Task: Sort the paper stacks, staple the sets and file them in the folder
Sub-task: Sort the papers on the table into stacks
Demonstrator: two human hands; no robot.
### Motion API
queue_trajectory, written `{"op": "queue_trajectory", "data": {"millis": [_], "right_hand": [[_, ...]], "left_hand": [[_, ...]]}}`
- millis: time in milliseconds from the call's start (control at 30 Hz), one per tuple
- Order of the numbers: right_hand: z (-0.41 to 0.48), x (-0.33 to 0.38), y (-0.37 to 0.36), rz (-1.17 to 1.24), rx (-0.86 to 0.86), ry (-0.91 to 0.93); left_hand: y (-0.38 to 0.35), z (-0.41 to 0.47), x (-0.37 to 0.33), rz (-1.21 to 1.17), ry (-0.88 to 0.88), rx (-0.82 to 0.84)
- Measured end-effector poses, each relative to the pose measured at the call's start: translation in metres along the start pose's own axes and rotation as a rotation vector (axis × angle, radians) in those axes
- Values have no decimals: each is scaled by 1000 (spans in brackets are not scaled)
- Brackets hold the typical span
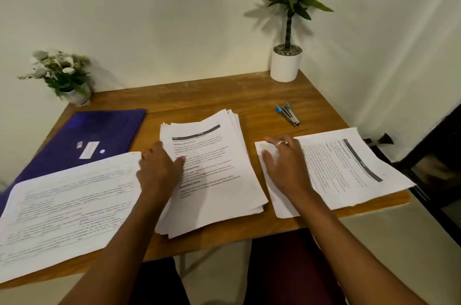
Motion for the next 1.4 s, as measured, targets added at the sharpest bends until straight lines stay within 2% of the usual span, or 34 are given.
{"op": "queue_trajectory", "data": {"millis": [100, 167, 367, 633, 767, 1033, 1300, 1400], "right_hand": [[14, 32, -36, 76, 178, 4], [21, 34, -53, 95, 233, -3], [19, 31, -64, 275, 134, -33], [29, 26, -56, 426, 168, -156], [32, 26, -58, 433, 191, -166], [42, 15, -42, 516, 127, -203], [40, 5, -18, 583, 79, -208], [38, 0, -10, 709, 77, -231]], "left_hand": [[-3, 1, 8, -96, -19, -37], [-6, -3, 3, -39, -35, -98], [-14, -13, 7, -12, -143, -250], [-16, -12, 11, -74, -168, -297], [-14, -12, 10, -8, -105, -270], [1, -7, 1, -41, -51, -226], [1, -11, -18, 23, -132, -135], [-6, -15, -27, -50, -201, -84]]}}
Point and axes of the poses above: each hand's wrist, its own z-axis towards the middle knuckle, its own y-axis out of the back of the hand, x = y × z, the point moved 6 cm from there along z, towards the middle knuckle, and after that the axes turned 10 degrees about x, right-handed, at the moved point
